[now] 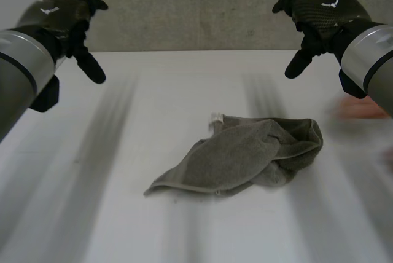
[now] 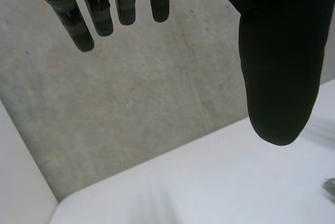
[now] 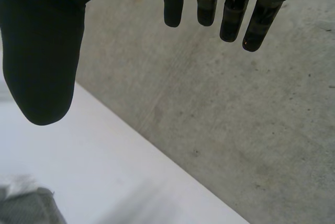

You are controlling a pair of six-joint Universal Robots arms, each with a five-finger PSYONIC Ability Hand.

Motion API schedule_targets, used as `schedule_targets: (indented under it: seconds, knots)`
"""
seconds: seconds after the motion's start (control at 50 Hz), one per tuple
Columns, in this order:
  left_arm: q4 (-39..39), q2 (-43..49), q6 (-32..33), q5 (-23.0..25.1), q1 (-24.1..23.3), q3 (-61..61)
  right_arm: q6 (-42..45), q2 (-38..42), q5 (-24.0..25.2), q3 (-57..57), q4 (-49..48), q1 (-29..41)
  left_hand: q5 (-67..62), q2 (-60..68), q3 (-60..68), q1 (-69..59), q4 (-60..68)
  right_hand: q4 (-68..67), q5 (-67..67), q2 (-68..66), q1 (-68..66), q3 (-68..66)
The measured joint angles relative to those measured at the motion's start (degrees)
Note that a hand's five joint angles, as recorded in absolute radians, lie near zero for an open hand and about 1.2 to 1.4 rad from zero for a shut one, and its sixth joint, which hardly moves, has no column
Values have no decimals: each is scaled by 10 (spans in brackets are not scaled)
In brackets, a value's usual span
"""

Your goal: Fold the towel.

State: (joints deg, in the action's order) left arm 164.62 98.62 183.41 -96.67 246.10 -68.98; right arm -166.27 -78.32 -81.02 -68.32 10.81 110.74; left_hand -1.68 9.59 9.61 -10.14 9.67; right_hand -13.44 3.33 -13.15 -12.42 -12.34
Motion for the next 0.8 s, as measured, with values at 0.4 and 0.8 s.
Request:
schedule_targets:
  seconds: [0.4, 0.8]
  knots:
    - [-21, 127, 44, 29, -81, -76, 149, 48, -10, -14, 51, 0, -18, 39, 39, -33, 39, 0, 0, 0, 0, 0]
    - [107, 214, 34, 0, -135, -178, 142, 48, -4, -222, -15, -14, -37, 58, 58, -53, 58, 0, 0, 0, 0, 0]
